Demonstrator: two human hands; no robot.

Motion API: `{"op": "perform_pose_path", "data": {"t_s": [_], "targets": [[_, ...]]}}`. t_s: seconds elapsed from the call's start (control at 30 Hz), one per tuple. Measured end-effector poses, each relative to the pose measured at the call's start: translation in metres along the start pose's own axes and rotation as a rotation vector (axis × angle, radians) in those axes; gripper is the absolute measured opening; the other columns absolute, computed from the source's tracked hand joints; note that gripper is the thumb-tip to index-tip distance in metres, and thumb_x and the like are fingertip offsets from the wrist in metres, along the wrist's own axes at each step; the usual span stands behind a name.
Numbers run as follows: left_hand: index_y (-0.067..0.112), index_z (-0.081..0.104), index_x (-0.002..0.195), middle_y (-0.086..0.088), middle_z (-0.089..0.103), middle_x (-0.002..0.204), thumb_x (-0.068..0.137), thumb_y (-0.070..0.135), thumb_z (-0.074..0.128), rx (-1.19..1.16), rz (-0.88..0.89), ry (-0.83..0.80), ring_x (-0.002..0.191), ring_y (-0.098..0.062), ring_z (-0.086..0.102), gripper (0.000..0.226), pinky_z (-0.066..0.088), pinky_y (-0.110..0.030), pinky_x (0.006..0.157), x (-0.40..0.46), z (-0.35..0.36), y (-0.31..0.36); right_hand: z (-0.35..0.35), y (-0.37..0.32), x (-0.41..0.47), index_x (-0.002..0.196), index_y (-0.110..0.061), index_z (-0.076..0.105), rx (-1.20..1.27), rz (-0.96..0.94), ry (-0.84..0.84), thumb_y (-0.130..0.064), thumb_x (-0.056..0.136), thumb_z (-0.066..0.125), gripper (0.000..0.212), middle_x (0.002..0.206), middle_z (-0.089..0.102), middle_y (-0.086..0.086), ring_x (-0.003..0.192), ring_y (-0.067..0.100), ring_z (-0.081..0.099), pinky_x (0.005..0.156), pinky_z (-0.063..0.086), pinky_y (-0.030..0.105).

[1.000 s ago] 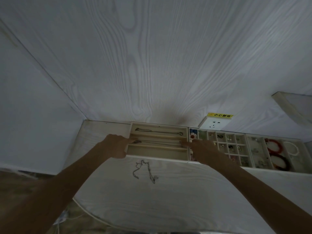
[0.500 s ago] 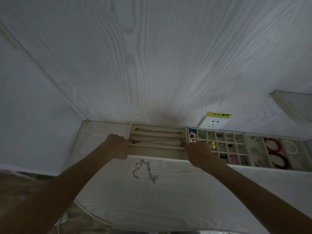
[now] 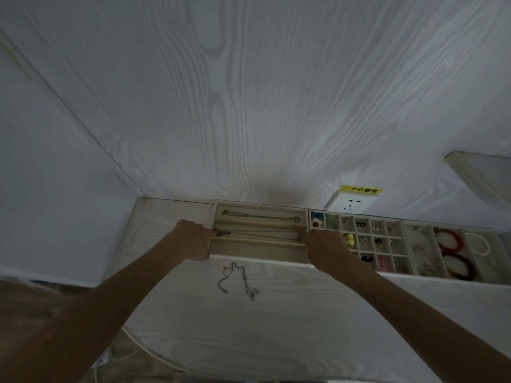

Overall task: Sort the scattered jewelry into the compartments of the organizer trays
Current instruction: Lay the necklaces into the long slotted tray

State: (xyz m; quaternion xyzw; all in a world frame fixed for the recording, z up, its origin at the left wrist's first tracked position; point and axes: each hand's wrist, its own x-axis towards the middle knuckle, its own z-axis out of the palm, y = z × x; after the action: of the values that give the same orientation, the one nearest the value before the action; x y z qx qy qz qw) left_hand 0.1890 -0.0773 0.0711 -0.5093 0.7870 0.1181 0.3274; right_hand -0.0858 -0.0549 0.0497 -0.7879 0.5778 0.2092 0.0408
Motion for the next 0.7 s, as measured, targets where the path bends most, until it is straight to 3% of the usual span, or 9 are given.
{"op": "perform_pose_path", "data": {"t_s": [0.2,0.5,0.7], "targets": [[0.034,0.018,0.148,-0.007,0.057,0.122,0.091,0.033,0.046,-0.028,0.001,-0.034,0.111,-0.023,0.055,0.063,0.038,-0.024,0.081,0.004,0.0,-0.001,-0.006,0.001,0.003,0.126,-0.023,0.052,-0.005,-0.028,-0.005,-0.014,0.092,0.047,0.035,0.105,0.065,0.001,0.092,0.017,0.064,0.073,0.05,0.029],[0.031,0.026,0.146,-0.006,0.053,0.128,0.094,0.037,0.046,-0.177,-0.016,-0.061,0.115,-0.022,0.052,0.057,0.037,-0.026,0.087,0.007,-0.002,-0.006,-0.006,0.003,0.011,0.131,-0.027,0.048,0.101,0.044,-0.122,-0.011,0.092,0.043,0.042,0.109,0.062,0.004,0.091,0.02,0.064,0.07,0.049,0.029],[0.031,0.027,0.146,-0.006,0.053,0.128,0.094,0.036,0.047,-0.215,-0.016,-0.015,0.115,-0.022,0.052,0.056,0.037,-0.026,0.088,0.006,0.0,-0.006,-0.006,0.001,0.016,0.126,-0.025,0.052,0.126,0.051,-0.098,-0.009,0.089,0.044,0.041,0.111,0.062,0.006,0.099,0.023,0.062,0.075,0.048,0.032]]}}
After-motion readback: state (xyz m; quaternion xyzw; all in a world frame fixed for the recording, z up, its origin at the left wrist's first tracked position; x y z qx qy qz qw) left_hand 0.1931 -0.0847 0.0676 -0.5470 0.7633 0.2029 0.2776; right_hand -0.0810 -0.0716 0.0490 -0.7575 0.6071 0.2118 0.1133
